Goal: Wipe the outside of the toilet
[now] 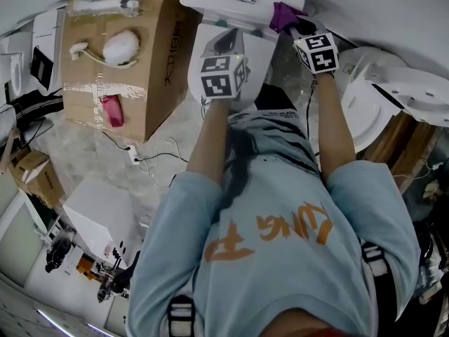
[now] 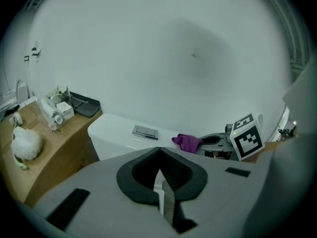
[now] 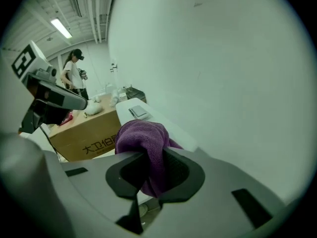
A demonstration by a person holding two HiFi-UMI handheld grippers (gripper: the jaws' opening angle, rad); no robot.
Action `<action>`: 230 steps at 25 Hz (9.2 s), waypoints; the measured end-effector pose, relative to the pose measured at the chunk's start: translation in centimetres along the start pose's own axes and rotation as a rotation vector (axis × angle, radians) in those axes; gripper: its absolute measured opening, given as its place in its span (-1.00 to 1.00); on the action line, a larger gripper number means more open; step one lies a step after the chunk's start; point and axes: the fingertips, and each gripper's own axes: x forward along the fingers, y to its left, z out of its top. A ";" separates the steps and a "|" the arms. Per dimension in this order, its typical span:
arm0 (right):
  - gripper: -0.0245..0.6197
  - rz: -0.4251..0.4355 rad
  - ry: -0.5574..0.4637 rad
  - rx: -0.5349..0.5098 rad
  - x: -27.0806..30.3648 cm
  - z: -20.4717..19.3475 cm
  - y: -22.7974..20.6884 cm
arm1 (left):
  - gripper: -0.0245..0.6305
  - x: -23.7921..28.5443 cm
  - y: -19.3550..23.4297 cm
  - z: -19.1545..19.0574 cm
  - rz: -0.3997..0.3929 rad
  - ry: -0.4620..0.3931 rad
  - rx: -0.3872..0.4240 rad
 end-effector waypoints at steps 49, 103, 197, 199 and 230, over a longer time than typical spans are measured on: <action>-0.70 0.062 -0.402 0.164 14.6 7.6 25.7 | -0.85 -4.9 26.3 -8.3 0.039 -0.278 -0.131; -0.69 -0.053 -0.672 0.519 14.7 -0.4 11.2 | -0.85 6.5 15.1 -12.4 -0.088 -0.194 0.052; -0.70 -0.046 -0.490 0.585 26.0 -5.3 14.3 | -0.85 9.4 22.3 -18.1 0.041 -0.074 -0.038; -0.70 -0.059 -0.489 0.589 25.4 -5.9 13.8 | -0.85 9.6 21.7 -18.1 0.029 -0.068 -0.030; -0.70 -0.344 -0.432 0.613 13.6 -19.0 1.5 | -0.85 15.8 7.1 -20.4 -0.160 0.033 0.120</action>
